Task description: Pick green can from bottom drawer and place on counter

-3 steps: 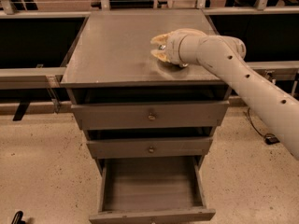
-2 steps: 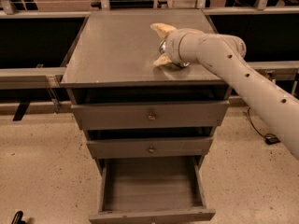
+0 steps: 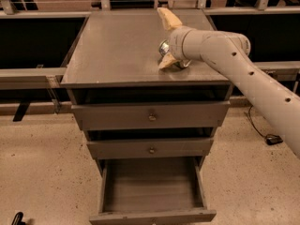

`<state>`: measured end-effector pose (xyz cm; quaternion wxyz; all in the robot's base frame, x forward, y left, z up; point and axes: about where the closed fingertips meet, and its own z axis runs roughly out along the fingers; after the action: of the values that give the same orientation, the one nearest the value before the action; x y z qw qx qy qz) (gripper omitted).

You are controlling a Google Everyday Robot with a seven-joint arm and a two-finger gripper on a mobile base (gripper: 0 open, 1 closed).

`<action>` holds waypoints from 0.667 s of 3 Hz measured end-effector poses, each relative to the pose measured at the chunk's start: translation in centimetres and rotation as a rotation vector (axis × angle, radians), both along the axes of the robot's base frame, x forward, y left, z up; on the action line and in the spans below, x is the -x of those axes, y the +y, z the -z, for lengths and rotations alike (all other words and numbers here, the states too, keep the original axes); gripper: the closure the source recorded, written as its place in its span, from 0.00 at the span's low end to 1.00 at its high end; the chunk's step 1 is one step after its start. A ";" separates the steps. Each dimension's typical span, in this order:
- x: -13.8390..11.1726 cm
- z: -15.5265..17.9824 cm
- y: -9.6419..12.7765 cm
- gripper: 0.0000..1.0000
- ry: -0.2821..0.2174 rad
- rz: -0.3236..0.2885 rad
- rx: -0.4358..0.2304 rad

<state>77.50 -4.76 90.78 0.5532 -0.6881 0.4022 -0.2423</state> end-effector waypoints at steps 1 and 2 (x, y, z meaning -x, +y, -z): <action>0.3 -1.4 -1.1 0.18 -0.022 0.018 -0.060; 0.4 -3.2 -1.7 0.41 -0.048 0.024 -0.106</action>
Offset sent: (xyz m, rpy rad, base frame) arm -0.0048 -0.0295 0.0585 0.1644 -0.0865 -0.0382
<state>77.14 -6.41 94.02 0.5956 -0.6468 0.4093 -0.2437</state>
